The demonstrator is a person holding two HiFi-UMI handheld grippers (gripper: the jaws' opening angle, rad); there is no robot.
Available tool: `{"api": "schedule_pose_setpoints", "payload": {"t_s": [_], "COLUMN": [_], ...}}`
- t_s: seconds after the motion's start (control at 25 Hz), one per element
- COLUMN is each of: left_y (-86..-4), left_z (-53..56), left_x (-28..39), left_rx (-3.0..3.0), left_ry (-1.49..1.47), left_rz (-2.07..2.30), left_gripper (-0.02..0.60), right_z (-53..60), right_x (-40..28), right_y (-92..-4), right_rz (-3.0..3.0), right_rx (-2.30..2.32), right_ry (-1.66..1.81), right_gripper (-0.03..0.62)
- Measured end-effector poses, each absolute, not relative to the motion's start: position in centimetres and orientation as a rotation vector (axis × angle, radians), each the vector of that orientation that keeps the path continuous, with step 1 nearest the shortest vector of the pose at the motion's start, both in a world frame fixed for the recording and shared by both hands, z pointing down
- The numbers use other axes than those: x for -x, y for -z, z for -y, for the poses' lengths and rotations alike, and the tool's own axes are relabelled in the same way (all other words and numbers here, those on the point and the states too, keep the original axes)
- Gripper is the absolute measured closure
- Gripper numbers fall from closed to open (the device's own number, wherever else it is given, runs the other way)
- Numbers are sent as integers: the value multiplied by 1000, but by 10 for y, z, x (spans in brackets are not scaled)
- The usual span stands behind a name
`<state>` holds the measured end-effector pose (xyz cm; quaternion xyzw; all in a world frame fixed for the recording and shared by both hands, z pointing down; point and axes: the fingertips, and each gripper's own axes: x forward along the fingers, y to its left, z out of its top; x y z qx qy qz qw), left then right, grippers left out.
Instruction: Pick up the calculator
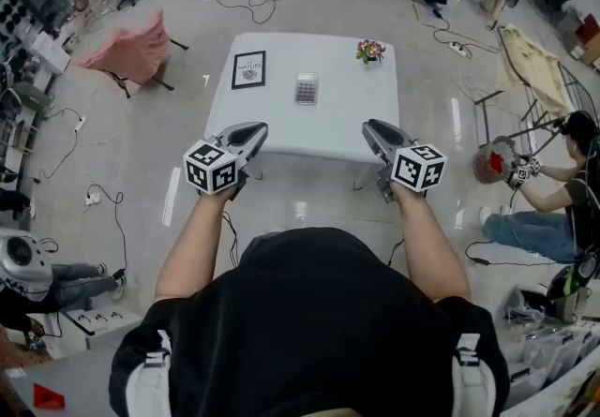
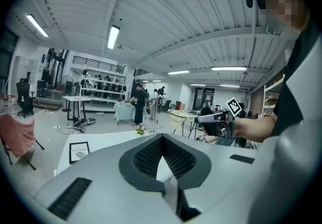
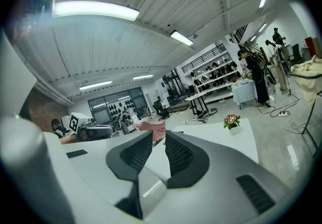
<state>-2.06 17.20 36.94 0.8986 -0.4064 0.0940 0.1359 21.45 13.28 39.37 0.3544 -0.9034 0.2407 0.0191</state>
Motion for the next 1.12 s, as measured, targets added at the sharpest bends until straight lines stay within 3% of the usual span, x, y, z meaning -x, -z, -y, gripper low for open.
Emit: {"api": "schedule_pose_setpoints", "payload": {"t_s": [0.4, 1.12], "left_y": [-380, -407], "left_z": [-167, -103], "left_x": [23, 60], "left_rx": [-2589, -2545], "left_ry": [-283, -274], "left_rz": [1165, 1119], "left_gripper": [565, 565], "right_z": [-127, -69], "right_x": [-222, -191], "right_y": [-394, -412], "right_rz": [2803, 2711], "right_rx": [-1133, -1145], "right_ry": [-704, -722], "right_gripper": [407, 385]}}
